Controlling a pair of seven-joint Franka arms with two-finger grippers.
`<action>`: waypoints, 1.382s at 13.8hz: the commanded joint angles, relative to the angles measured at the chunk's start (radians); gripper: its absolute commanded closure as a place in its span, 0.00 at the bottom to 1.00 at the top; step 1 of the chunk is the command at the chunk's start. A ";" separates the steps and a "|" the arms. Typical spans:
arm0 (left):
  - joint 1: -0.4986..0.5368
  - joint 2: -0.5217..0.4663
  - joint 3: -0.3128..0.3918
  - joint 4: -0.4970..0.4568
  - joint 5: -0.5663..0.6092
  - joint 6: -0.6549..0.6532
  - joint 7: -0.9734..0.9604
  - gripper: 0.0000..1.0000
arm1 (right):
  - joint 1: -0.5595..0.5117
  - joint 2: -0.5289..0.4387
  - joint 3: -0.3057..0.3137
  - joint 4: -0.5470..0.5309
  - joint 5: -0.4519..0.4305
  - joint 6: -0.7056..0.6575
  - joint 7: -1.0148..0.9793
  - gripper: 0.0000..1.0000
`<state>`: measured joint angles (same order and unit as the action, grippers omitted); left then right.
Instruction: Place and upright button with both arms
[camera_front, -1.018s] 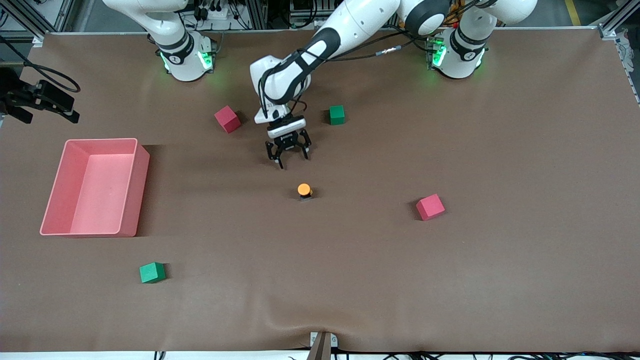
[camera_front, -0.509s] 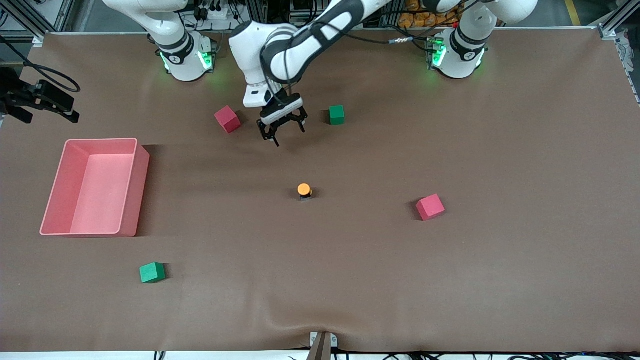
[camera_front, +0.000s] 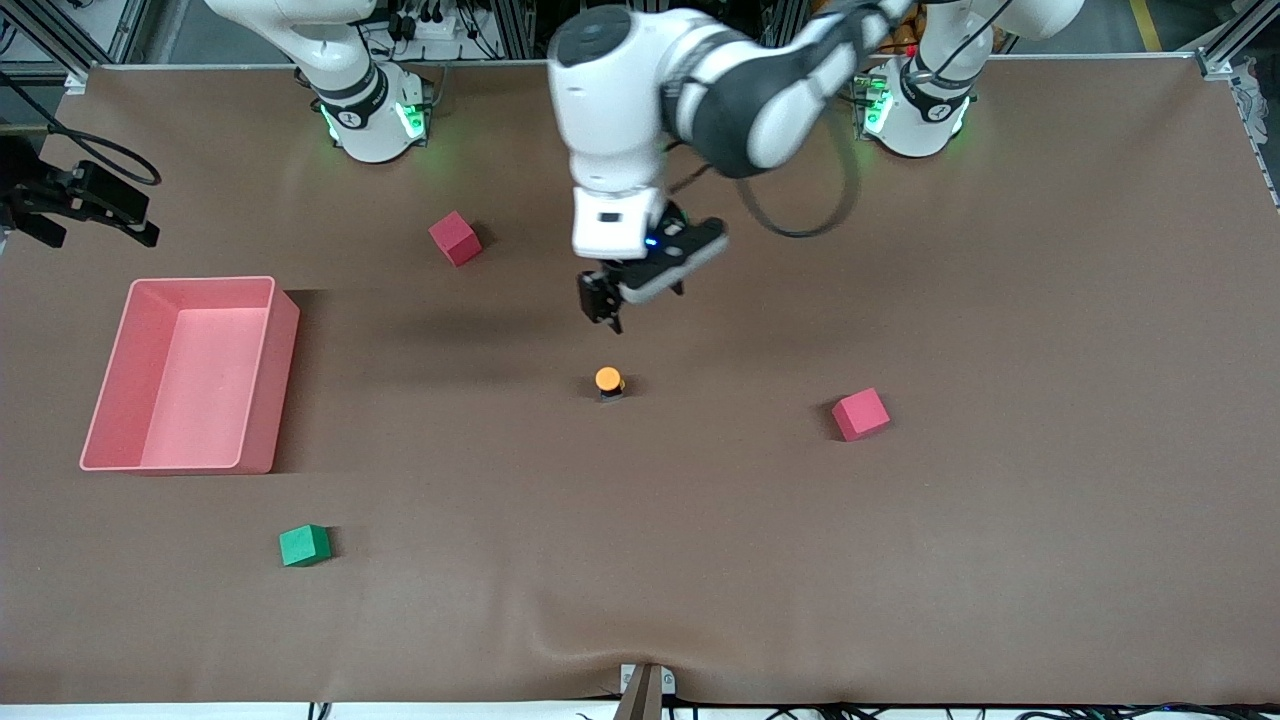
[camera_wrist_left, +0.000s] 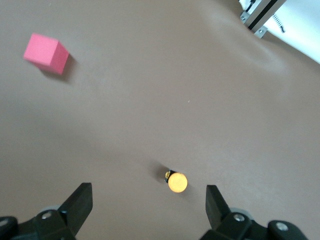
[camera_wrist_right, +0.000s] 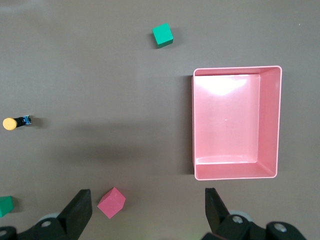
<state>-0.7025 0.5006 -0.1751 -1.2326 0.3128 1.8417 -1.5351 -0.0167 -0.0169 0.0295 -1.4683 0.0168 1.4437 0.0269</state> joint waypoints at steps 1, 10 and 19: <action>0.136 -0.097 -0.009 -0.033 -0.133 -0.010 0.233 0.00 | -0.009 0.009 0.006 0.023 -0.012 -0.014 -0.013 0.00; 0.507 -0.191 -0.024 -0.038 -0.202 -0.174 0.781 0.00 | -0.017 0.008 0.004 0.020 -0.038 -0.016 -0.013 0.00; 0.692 -0.431 -0.027 -0.279 -0.299 -0.251 1.313 0.00 | -0.017 0.008 0.004 0.019 -0.049 -0.019 -0.015 0.00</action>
<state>-0.0466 0.2195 -0.1929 -1.3320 0.0403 1.5833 -0.2895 -0.0176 -0.0165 0.0208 -1.4672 -0.0120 1.4390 0.0268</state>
